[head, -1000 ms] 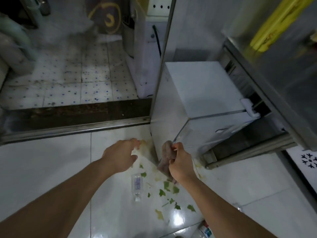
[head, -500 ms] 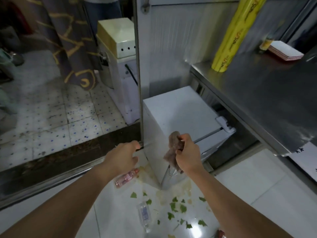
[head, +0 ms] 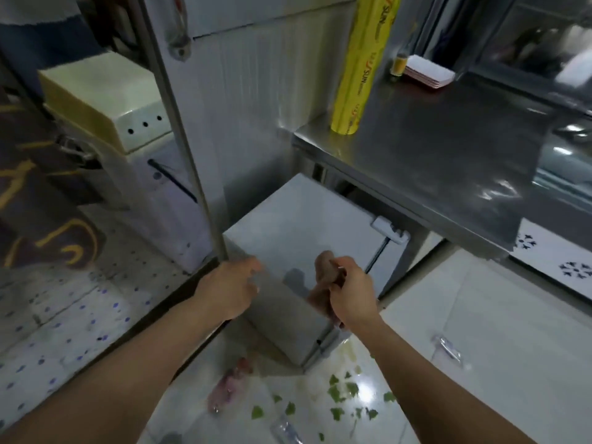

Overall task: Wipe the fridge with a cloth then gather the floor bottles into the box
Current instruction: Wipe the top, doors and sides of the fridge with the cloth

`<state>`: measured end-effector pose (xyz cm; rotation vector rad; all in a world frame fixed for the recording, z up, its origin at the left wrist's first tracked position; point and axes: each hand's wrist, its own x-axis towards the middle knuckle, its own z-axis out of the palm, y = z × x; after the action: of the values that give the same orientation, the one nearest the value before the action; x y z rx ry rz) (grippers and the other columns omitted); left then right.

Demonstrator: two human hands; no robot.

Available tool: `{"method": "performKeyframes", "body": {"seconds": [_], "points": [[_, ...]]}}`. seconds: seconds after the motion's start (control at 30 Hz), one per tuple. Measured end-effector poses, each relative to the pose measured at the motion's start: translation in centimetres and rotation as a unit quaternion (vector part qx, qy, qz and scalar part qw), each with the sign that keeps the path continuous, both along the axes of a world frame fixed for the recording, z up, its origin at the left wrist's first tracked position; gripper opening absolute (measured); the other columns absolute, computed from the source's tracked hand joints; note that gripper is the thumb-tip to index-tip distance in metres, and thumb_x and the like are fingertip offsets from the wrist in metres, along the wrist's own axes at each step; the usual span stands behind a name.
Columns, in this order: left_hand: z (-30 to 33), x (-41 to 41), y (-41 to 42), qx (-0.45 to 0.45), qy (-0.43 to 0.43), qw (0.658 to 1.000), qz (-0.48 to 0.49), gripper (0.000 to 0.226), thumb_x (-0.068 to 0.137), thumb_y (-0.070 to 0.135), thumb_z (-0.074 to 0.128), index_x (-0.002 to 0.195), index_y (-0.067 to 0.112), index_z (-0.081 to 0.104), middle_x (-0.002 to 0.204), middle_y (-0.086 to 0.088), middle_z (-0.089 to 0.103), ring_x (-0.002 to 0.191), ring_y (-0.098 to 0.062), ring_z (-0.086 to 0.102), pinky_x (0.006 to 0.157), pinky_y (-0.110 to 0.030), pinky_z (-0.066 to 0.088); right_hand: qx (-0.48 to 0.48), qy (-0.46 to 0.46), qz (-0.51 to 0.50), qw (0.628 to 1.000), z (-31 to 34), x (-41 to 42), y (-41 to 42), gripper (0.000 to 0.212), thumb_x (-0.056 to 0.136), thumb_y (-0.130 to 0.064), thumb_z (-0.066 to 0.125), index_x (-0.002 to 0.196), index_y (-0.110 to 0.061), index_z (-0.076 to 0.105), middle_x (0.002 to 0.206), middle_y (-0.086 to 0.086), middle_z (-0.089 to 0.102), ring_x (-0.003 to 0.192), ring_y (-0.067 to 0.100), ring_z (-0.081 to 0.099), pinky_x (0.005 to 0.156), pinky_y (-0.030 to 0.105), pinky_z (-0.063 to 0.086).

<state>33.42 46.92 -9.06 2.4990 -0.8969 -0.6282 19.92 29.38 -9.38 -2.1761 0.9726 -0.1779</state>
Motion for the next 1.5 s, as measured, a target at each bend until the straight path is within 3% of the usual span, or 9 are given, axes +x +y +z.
{"method": "performKeyframes", "body": {"seconds": [0.13,0.3,0.4,0.63,0.8,1.0,1.13,1.27,1.5], "points": [[-1.3,4.0,0.4,-0.005,-0.010,0.991,-0.137,0.033,0.091,0.022,0.055,0.122,0.014,0.051,0.118,-0.007,0.060,0.106,-0.024,0.056,0.090,-0.042,0.048,-0.038,-0.014,-0.127,0.991,-1.0,0.6,3.4,0.042,0.080,0.004,0.053,0.118,-0.012,0.060,0.102,0.013,0.068,0.095,0.028,0.063,0.082,0.030,0.048],[-2.6,6.2,2.0,-0.014,-0.028,0.973,-0.230,0.036,0.086,0.018,0.059,0.122,0.018,0.054,0.124,-0.003,0.056,0.110,-0.023,0.056,0.090,-0.039,0.047,-0.039,-0.049,-0.275,0.959,-1.9,-0.7,7.7,0.036,0.078,0.011,0.043,0.104,-0.006,0.061,0.092,0.014,0.067,0.089,0.031,0.063,0.081,0.042,0.053],[-3.0,7.0,2.0,-0.032,-0.058,0.966,-0.250,0.037,0.086,0.015,0.060,0.122,0.015,0.055,0.124,-0.005,0.058,0.108,-0.024,0.057,0.089,-0.039,0.048,-0.096,-0.039,-0.319,0.942,-2.2,-2.2,8.8,0.040,0.076,0.012,0.042,0.103,-0.010,0.062,0.090,0.010,0.065,0.091,0.031,0.058,0.079,0.044,0.051],[-4.4,6.7,-0.3,-0.048,-0.123,0.944,-0.301,0.032,0.085,0.016,0.060,0.116,0.014,0.054,0.118,-0.006,0.056,0.104,-0.026,0.057,0.087,-0.038,0.046,-0.164,0.023,-0.294,0.941,-4.5,-4.6,8.7,0.041,0.079,0.012,0.054,0.114,-0.009,0.061,0.107,0.011,0.062,0.101,0.026,0.048,0.084,0.038,0.047],[-7.8,7.7,-1.9,-0.045,-0.153,0.943,-0.293,0.047,0.088,0.019,0.058,0.133,0.017,0.045,0.140,-0.003,0.043,0.125,-0.024,0.041,0.104,-0.039,0.032,-0.215,0.048,-0.210,0.952,-8.2,-3.9,7.9,0.045,0.077,0.004,0.063,0.120,-0.010,0.060,0.115,0.013,0.060,0.104,0.028,0.048,0.078,0.037,0.048],[-12.3,9.1,-3.5,-0.041,-0.229,0.925,-0.301,0.041,0.083,0.020,0.064,0.123,0.021,0.053,0.131,-0.002,0.047,0.121,-0.025,0.042,0.098,-0.045,0.028,-0.338,0.041,-0.148,0.929,-12.6,-3.4,6.7,0.037,0.067,-0.006,0.080,0.100,0.003,0.066,0.111,0.022,0.063,0.093,0.037,0.061,0.074,0.045,0.056],[-14.9,10.5,-4.6,-0.162,-0.271,0.902,-0.295,0.029,0.074,0.013,0.073,0.101,0.015,0.065,0.106,-0.009,0.058,0.095,-0.035,0.051,0.081,-0.044,0.039,-0.419,-0.006,-0.158,0.894,-16.4,-3.2,6.6,0.029,0.087,-0.010,0.059,0.109,0.009,0.063,0.126,0.028,0.056,0.117,0.042,0.055,0.093,0.052,0.051],[-17.7,11.7,-4.9,-0.318,-0.296,0.851,-0.295,0.017,0.081,0.020,0.062,0.096,0.013,0.068,0.097,-0.011,0.061,0.086,-0.032,0.044,0.073,-0.042,0.040,-0.504,-0.052,-0.180,0.843,-19.0,-2.2,6.6,0.033,0.099,-0.015,0.043,0.111,0.009,0.062,0.128,0.028,0.055,0.120,0.040,0.053,0.096,0.052,0.049],[-20.6,12.3,-6.0,-0.443,-0.320,0.789,-0.279,0.023,0.088,0.027,0.054,0.096,0.013,0.070,0.093,-0.009,0.064,0.081,-0.033,0.048,0.067,-0.042,0.042,-0.584,-0.063,-0.187,0.788,-21.5,-1.5,5.8,0.035,0.097,-0.020,0.046,0.115,0.007,0.060,0.127,0.028,0.055,0.119,0.041,0.052,0.097,0.057,0.046]]}}
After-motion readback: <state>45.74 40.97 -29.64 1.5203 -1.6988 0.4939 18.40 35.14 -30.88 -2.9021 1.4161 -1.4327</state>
